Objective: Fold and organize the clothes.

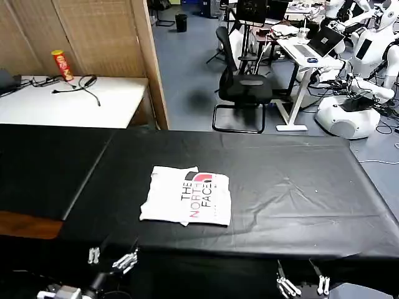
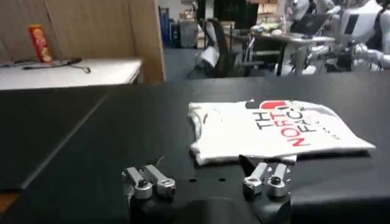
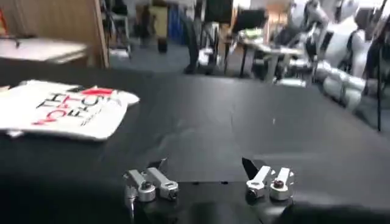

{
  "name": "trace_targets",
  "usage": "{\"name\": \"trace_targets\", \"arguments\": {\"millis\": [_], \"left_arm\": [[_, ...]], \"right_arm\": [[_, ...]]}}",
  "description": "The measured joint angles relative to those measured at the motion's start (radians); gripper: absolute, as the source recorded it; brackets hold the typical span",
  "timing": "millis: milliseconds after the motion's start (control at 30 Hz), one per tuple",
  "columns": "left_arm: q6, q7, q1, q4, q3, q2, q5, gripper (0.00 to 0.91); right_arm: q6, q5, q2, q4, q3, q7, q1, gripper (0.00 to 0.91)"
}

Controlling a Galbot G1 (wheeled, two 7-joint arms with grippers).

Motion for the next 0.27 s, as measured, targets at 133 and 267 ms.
{"name": "trace_targets", "arguments": {"millis": [133, 267], "left_arm": [[0.001, 0.005, 0.002, -0.001, -0.005, 0.002, -0.002, 0.878], [0.002, 0.007, 0.002, 0.000, -0.009, 0.003, -0.006, 0.878]], "right_arm": [[-0.003, 0.000, 0.000, 0.006, -0.003, 0.000, -0.010, 0.878], [-0.004, 0.000, 0.001, 0.009, -0.005, 0.000, -0.015, 0.878]]}}
